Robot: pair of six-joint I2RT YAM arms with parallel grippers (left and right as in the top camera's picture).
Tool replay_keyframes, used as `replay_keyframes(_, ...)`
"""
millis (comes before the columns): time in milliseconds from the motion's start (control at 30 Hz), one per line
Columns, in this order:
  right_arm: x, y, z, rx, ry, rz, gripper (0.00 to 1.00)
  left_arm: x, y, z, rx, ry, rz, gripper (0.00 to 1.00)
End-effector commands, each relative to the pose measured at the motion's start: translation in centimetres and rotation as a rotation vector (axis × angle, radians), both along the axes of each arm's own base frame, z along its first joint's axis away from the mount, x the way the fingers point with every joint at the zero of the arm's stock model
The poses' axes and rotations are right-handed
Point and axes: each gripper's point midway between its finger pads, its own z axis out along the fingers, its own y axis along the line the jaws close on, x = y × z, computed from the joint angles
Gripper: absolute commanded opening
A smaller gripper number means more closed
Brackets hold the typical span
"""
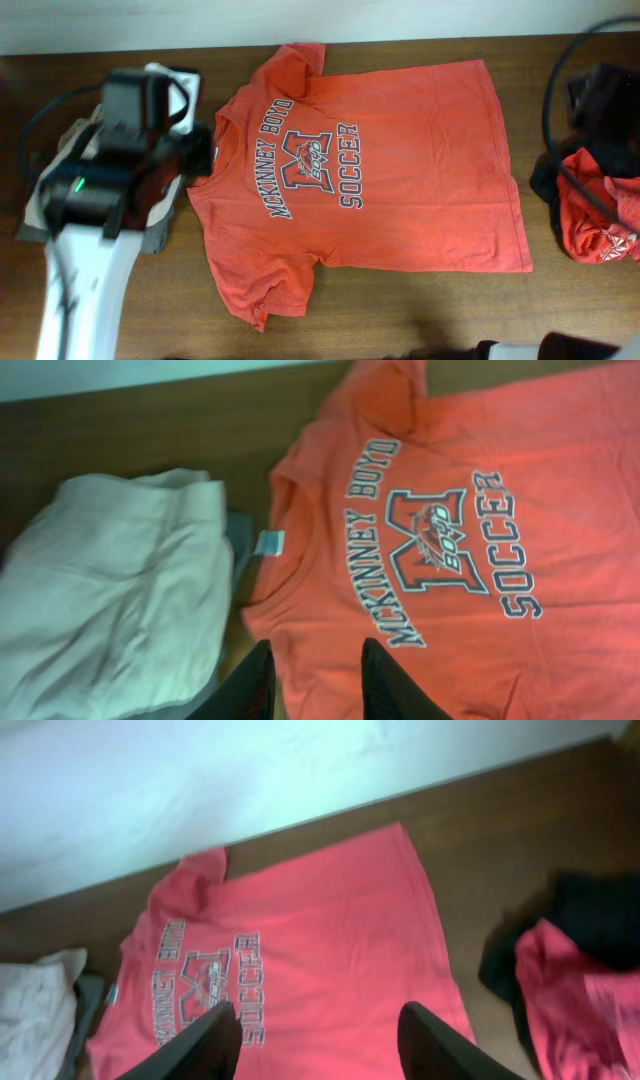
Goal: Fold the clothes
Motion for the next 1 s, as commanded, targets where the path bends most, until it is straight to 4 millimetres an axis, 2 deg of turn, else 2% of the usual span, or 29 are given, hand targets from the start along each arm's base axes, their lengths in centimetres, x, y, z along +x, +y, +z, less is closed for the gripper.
replay_keyframes(0,-1.4,0.0,-0.4,0.023,0.032,-0.039,0.56,-2.4,2.4,1.7,-0.015,-0.03,0.169,0.29)
replay_keyframes(33,-2.3,0.3,-0.5,0.04,0.033,-0.05,0.58,-3.8,3.4,1.7,-0.01,-0.018,0.233,0.29)
replay_keyframes(200,-4.0,0.8,-1.7,0.083,0.067,-0.081,0.63,-6.9,5.2,1.1,0.002,0.037,0.359,0.3)
replay_keyframes(333,-4.0,0.7,-3.8,0.094,0.14,-0.085,0.63,-7.4,5.3,-0.5,0.014,0.081,0.365,0.3)
replay_keyframes(500,-4.1,0.7,-8.0,0.123,0.284,-0.083,0.63,-7.1,5.2,-3.9,0.038,0.148,0.355,0.29)
replay_keyframes(567,-4.2,0.8,-10.7,0.142,0.371,-0.086,0.63,-7.1,4.4,-6.3,0.021,0.202,0.326,0.29)
replay_keyframes(667,-4.0,0.7,-13.4,0.16,0.447,-0.088,0.64,-7.0,2.9,-9.3,-0.016,0.26,0.252,0.29)
replay_keyframes(867,-2.8,1.3,-18.9,0.238,0.544,-0.077,0.65,-7.5,0.6,-14.2,-0.056,0.352,0.101,0.3)
replay_keyframes(967,-2.7,1.3,-22.3,0.282,0.605,-0.128,0.7,-8.4,-1.5,-16.2,-0.096,0.403,-0.039,0.41)
